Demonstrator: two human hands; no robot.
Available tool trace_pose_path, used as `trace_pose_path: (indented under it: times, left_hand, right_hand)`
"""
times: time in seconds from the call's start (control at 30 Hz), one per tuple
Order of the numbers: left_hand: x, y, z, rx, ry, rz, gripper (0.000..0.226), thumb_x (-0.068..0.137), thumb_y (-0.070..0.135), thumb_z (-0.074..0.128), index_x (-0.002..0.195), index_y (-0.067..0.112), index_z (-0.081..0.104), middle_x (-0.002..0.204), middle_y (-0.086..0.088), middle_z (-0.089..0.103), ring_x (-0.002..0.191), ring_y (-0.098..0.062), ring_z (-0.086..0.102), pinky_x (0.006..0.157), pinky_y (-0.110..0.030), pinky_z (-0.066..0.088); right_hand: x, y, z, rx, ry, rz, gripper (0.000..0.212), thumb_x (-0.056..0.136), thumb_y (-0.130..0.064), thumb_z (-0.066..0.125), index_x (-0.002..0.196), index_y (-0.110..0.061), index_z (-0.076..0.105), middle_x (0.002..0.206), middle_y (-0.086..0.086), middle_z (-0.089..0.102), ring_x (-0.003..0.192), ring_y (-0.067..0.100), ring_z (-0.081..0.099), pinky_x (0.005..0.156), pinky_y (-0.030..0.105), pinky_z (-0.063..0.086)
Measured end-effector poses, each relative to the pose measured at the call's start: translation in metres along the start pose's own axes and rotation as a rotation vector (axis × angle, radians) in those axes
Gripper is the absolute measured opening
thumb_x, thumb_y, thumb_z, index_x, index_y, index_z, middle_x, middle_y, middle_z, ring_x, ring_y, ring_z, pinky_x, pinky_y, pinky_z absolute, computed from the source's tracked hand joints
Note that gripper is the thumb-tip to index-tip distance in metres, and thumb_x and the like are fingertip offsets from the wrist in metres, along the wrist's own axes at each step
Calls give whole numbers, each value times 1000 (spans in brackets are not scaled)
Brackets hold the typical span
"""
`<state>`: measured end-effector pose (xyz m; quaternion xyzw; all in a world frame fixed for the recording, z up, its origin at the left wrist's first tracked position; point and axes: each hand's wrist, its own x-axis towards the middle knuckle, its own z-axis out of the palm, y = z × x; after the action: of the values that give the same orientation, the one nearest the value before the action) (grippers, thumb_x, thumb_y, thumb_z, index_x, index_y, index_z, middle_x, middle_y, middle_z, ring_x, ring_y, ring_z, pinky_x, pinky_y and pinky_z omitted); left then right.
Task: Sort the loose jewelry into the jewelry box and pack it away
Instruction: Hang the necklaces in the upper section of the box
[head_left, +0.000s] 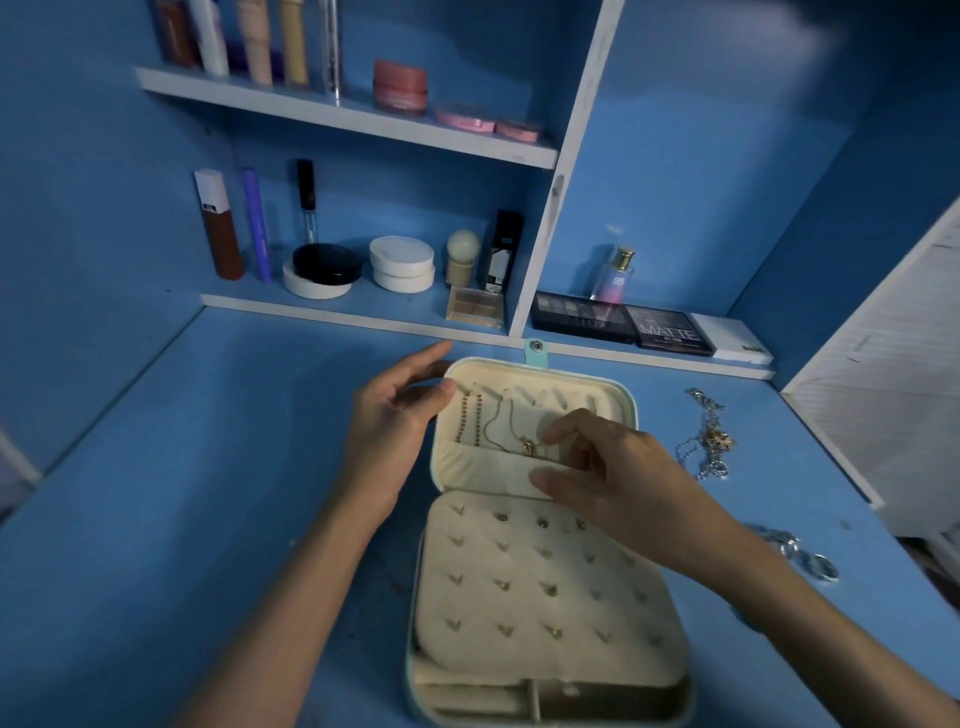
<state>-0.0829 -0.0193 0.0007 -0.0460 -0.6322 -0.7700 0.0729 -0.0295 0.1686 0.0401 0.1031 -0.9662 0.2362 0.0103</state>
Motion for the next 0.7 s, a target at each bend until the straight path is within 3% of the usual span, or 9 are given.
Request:
trace_pose_path:
  times: [0.07, 0.2, 0.37, 0.5, 0.63, 0.7]
  left_hand:
    - [0, 0, 0, 1, 2, 0, 38, 88, 0, 60, 103, 34, 65, 89, 13, 70, 82, 3, 66, 71, -13, 50]
    - [1, -1, 0, 3, -2, -5, 38, 87, 0, 60, 104, 35, 65, 89, 14, 71, 84, 2, 67, 73, -14, 51]
    - [0, -1, 0, -7, -7, -10, 38, 88, 0, 59, 106, 32, 65, 92, 11, 70, 83, 2, 67, 70, -12, 50]
    - [0, 0, -1, -7, -9, -15, 38, 88, 0, 59, 104, 34, 64, 96, 10, 69, 84, 1, 67, 67, -12, 50]
    - [0, 0, 0, -16, -7, -19, 38, 88, -1, 58, 105, 33, 64, 97, 8, 69, 83, 1, 67, 68, -12, 50]
    - [0, 1, 0, -14, -9, -19, 38, 88, -1, 58, 105, 33, 64, 96, 9, 69, 83, 1, 67, 68, -12, 51]
  right_hand:
    - [-1, 2, 0, 0, -12, -9, 23, 85, -38, 63, 104, -34, 53, 75, -12, 48, 68, 4, 47, 59, 15, 36]
    - [-1, 6, 0, 1, -93, -59, 10, 83, -39, 64, 91, -39, 58, 82, -17, 50, 75, -3, 47, 64, 14, 31]
    - [-2, 8, -1, 36, -94, -62, 36, 82, -39, 65, 115, -40, 49, 78, -12, 45, 73, -4, 43, 63, 13, 34]
    - [1, 9, 0, 16, -138, -59, 30, 81, -45, 64, 110, -40, 59, 94, -21, 51, 86, -4, 46, 75, 16, 33]
    - [-1, 8, -2, 54, -134, -63, 38, 81, -40, 66, 116, -45, 52, 80, -23, 44, 78, -8, 43, 68, 12, 32]
    - [-2, 7, -2, 46, -140, -63, 42, 82, -40, 66, 121, -46, 52, 99, -26, 50, 91, -7, 45, 79, 14, 37]
